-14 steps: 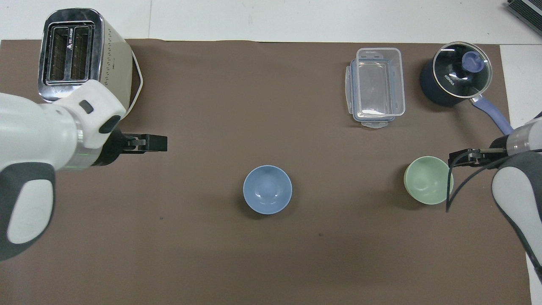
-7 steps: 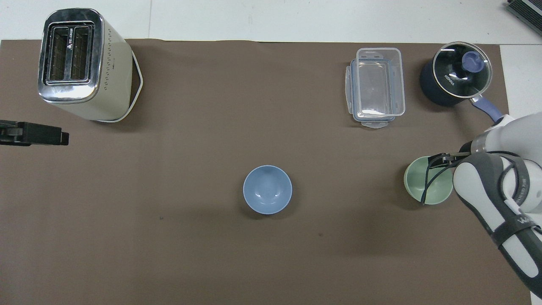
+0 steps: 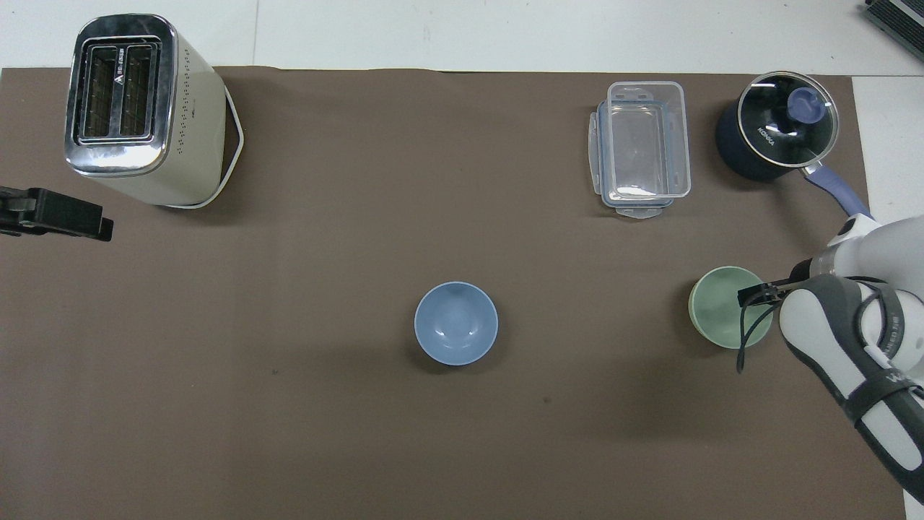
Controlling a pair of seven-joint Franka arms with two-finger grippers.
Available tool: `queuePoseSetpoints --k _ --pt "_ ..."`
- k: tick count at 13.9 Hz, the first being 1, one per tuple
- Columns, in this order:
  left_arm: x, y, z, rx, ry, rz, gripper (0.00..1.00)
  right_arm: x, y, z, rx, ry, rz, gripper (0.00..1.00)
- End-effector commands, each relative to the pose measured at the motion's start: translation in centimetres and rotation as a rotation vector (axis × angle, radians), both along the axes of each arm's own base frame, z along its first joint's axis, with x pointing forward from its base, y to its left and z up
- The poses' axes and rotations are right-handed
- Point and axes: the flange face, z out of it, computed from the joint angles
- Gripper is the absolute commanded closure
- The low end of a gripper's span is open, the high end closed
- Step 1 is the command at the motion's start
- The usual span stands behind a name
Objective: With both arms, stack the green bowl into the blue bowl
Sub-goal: 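Lift the green bowl with the right gripper over the blue bowl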
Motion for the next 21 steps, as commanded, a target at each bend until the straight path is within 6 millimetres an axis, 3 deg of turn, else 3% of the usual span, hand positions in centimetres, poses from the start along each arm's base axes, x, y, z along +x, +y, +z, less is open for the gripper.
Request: queuePoseSetpoints --k 1,3,4,5,9,14,16,19,21 --pt "-0.7 -1.1 1.0 0.037 0.004 -0.022 0.00 -0.3 -0.1 0.1 0.023 -0.017 0.008 0.41" --pt "-1.8 -2.0 0.8 0.038 0.005 -0.041 0.00 -0.2 0.0 0.3 0.059 -0.024 -0.024 0.57" --pt "-1.9 -2.0 0.7 0.039 0.009 -0.040 0.00 -0.2 0.0 0.3 0.071 -0.022 -0.036 0.72" --pt "-1.9 -1.9 0.6 0.039 0.014 -0.041 0.00 0.2 0.2 0.8 0.084 -0.027 -0.045 1.00" --pt "-1.5 -0.9 0.5 0.041 0.022 -0.024 0.00 1.2 0.8 3.7 0.119 -0.011 -0.054 1.00" --pt "-1.7 -0.9 0.8 0.034 0.010 -0.023 0.00 1.8 2.4 11.2 0.203 -0.013 -0.050 1.00" --pt "-1.8 -0.9 0.8 0.033 0.014 -0.019 0.00 2.4 4.4 12.5 0.242 -0.025 -0.037 1.00" --pt "-1.7 -0.7 0.7 0.033 0.015 -0.016 0.00 2.8 8.5 13.1 0.277 -0.035 -0.031 1.00" --pt "-1.7 -0.6 0.7 0.033 0.015 -0.015 0.00 3.1 13.0 13.1 0.268 -0.033 -0.063 1.00"
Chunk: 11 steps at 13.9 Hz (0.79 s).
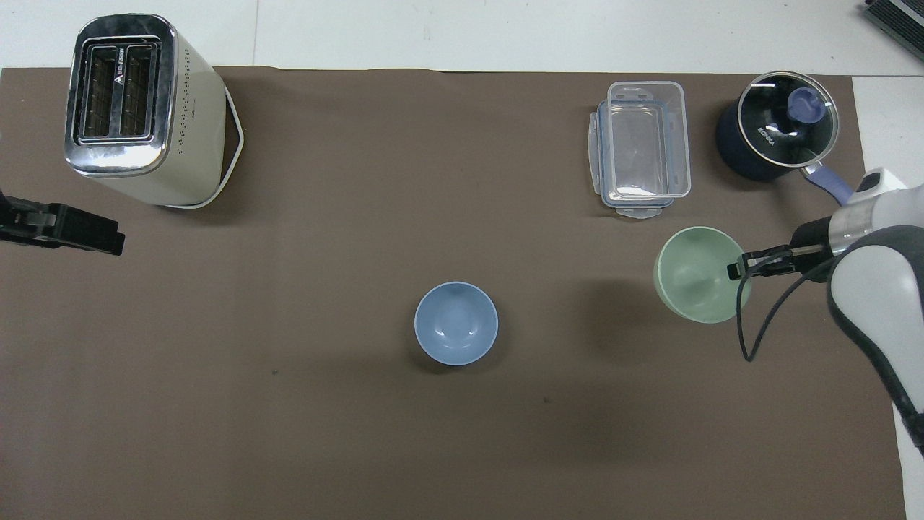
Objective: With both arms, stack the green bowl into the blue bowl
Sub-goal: 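Lift the green bowl with the right gripper over the blue bowl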
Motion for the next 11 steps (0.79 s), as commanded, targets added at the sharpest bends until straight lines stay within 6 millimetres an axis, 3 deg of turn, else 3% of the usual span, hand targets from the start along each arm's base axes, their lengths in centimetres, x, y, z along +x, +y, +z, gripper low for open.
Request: queuePoseSetpoints --k 1,6,9,11 --pt "-0.7 0.5 0.1 0.015 0.005 0.008 0.00 0.4 6.2 0.2 0.006 -0.007 -0.063 1.00" --pt "-0.7 0.7 0.1 0.015 0.005 0.013 0.00 -0.7 18.2 0.2 0.001 -0.026 -0.121 1.00" --pt "-0.7 0.8 0.1 0.015 0.007 0.016 0.00 -2.0 23.0 0.5 0.008 -0.027 -0.166 1.00" --pt "-0.7 0.8 0.1 0.014 0.007 0.016 0.00 -3.0 26.4 -1.8 -0.001 -0.017 -0.158 1.00"
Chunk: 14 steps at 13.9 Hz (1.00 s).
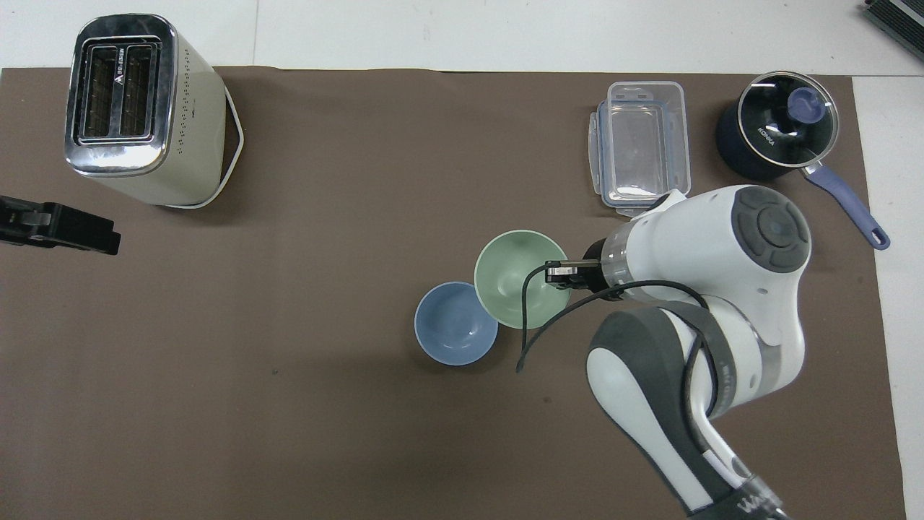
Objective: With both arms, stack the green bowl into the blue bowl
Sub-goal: 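Lift the green bowl with the right gripper over the blue bowl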
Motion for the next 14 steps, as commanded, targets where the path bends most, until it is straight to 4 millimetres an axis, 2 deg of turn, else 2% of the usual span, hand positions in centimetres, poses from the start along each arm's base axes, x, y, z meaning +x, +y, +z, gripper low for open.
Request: queuePoseSetpoints --k 1,2,5,7,14 --pt "-0.7 0.4 0.1 0.015 0.006 0.008 0.00 -0.8 3.8 -2.6 0.018 -0.016 -0.037 1.00" --pt "-0.7 0.5 0.1 0.013 0.006 0.009 0.00 -1.2 5.2 -3.2 0.017 -0.011 -0.044 1.00" --pt "-0.7 0.5 0.1 0.013 0.006 0.009 0.00 -2.8 6.9 -5.0 0.014 0.006 -0.036 1.00" --pt "-0.7 0.4 0.1 0.013 0.006 0.008 0.00 -3.4 7.3 -6.0 0.014 0.001 -0.032 1.00" --pt "-0.7 0.5 0.1 0.013 0.006 0.009 0.00 -3.8 7.5 -7.1 0.007 0.009 -0.026 1.00"
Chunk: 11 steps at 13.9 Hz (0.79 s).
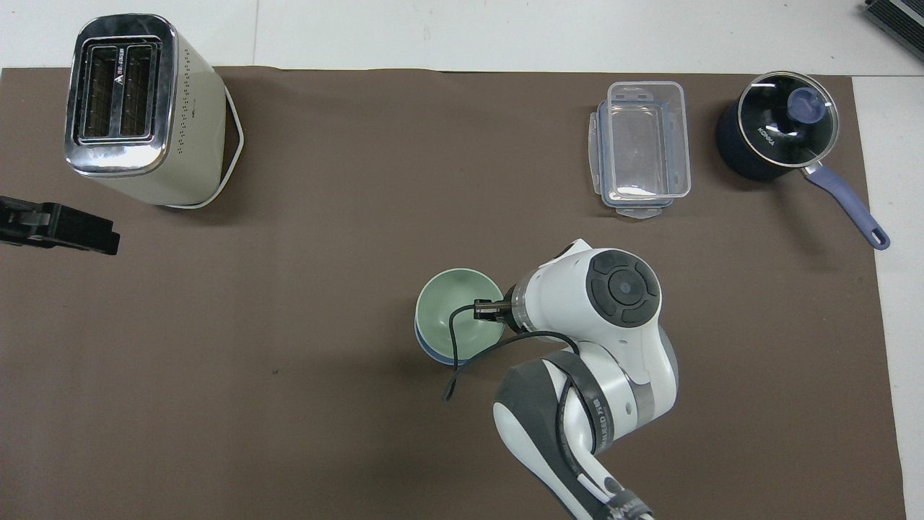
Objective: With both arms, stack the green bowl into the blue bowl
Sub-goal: 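Lower the green bowl into the blue bowl with the right gripper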
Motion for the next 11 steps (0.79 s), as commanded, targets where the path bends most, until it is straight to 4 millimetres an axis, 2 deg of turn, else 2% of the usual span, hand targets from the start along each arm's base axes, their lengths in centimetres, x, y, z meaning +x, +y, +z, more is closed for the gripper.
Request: queuePoseSetpoints --k 1,3,5,11 --pt "-0.7 0.4 0.1 0.015 0.005 0.008 0.00 -0.4 0.1 -0.3 0.027 -0.006 -0.023 1.00" --pt "-0.7 0.4 0.1 0.013 0.005 0.008 0.00 -0.5 0.5 -0.7 0.026 -0.011 -0.019 1.00" --pt "-0.7 0.4 0.1 0.015 0.005 0.008 0.00 -1.1 2.1 -1.9 0.026 -0.023 -0.002 1.00" --pt "-0.7 0.4 0.1 0.015 0.005 0.008 0.00 -1.0 2.0 -2.2 0.024 -0.023 0.004 1.00"
